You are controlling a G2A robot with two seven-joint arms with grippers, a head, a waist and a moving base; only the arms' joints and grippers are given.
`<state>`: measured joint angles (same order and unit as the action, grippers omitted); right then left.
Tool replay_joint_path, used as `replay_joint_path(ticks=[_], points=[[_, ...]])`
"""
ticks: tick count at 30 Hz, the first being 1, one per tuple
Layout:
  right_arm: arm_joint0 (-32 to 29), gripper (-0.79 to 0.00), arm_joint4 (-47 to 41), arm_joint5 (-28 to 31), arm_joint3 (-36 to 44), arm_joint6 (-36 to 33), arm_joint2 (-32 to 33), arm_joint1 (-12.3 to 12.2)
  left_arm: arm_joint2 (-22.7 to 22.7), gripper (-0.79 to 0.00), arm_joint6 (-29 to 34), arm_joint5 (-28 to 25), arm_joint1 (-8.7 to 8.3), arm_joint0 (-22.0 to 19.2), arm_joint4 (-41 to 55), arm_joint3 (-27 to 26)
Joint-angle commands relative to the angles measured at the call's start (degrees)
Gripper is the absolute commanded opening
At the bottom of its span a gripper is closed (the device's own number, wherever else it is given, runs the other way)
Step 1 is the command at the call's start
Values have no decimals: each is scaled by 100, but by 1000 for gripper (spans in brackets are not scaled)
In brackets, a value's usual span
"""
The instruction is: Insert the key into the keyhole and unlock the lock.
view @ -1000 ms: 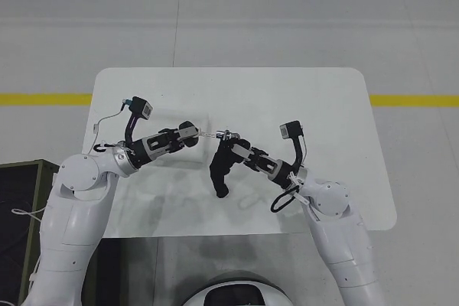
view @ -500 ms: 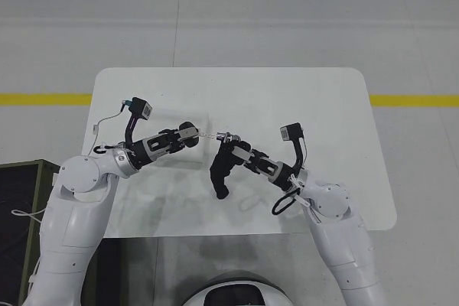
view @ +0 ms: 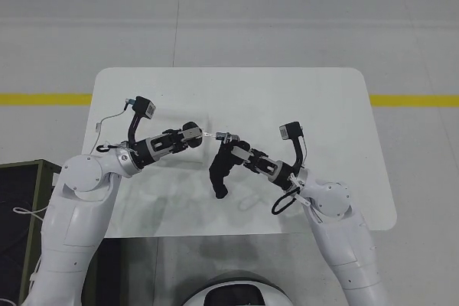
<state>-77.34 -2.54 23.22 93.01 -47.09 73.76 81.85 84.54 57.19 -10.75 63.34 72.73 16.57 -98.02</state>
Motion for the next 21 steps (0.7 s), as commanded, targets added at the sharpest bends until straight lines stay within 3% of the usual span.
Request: replay_joint_path(ticks=[1,13,21], points=[[6,-785,-2,-12,7,1,-14,-11,-6,-785,25,-20,-4,-8,-34,3],[88,-785,178,-94,98,-10,-84,-83,-147,-785,193,-77,-11,-154,-176,36],[221,-785,-235,-243,-22,-59,-83,-109,-175,-785,342,-628,-21,-168,-373,27]])
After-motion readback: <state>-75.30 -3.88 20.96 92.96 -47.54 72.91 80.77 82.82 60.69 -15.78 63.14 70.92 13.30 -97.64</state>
